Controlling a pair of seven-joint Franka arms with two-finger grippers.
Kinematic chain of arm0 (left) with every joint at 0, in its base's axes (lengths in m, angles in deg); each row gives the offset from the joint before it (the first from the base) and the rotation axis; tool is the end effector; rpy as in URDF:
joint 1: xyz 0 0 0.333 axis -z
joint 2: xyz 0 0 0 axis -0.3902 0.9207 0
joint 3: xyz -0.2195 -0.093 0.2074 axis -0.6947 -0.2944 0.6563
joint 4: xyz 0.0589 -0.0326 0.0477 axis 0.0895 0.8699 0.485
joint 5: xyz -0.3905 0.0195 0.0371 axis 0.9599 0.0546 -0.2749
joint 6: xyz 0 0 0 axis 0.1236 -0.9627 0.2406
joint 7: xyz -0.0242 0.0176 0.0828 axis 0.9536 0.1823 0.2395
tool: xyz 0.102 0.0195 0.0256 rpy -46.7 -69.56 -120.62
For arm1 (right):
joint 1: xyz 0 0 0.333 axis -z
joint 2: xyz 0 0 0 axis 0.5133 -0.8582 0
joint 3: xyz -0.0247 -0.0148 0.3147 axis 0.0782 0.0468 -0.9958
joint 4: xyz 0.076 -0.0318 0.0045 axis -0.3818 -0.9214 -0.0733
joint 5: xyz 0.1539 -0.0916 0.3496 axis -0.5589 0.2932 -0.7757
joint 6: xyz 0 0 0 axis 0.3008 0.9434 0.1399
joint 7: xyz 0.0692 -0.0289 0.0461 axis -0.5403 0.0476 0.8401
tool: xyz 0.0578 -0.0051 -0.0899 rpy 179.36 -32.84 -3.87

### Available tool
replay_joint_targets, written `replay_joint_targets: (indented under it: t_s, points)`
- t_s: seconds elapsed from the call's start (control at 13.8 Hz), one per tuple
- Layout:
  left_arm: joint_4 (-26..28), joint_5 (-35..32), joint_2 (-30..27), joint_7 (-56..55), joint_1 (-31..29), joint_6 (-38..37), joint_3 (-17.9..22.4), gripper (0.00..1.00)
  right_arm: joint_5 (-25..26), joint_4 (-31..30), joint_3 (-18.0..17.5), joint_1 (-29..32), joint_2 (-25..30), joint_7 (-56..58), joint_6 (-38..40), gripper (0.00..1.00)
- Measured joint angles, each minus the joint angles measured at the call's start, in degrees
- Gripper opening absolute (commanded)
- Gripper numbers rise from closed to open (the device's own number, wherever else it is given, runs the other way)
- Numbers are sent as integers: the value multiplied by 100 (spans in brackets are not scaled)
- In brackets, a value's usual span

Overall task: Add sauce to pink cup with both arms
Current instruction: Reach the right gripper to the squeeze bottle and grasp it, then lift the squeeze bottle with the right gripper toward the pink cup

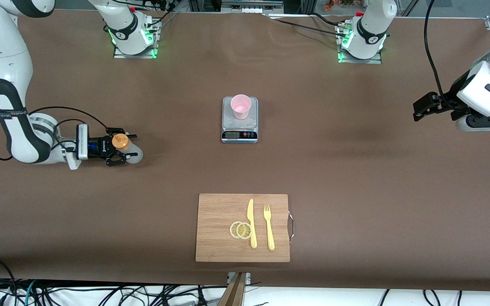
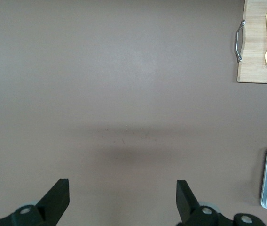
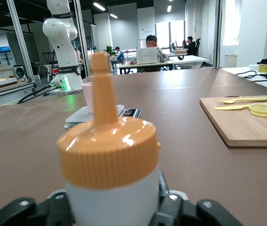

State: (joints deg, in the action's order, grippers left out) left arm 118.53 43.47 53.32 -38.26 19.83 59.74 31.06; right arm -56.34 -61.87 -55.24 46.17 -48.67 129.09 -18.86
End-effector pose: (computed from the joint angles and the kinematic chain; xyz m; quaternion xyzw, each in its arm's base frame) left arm 0.5750 -0.0525 0.5975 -0.9995 -0.0254 0.0169 0.0078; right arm 0.5661 -0.0381 0.1291 -0.5278 -0.5755 -0.3808 0.4952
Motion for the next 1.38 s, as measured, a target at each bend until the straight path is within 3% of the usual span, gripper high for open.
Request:
replay_joint_targets:
  t_s: [0.43,0.8,1.38]
  points:
    - [0,0,2,0,0,0,0,100,41,530,2,-260,98,30,-84,0]
    - [0,0,3,0,0,0,-1,100,242,839,2,-831,454,-429,-916,0]
    - [-1,0,4,0,0,0,-2,100,1762,868,-4,-2140,1168,-2655,-2547,0]
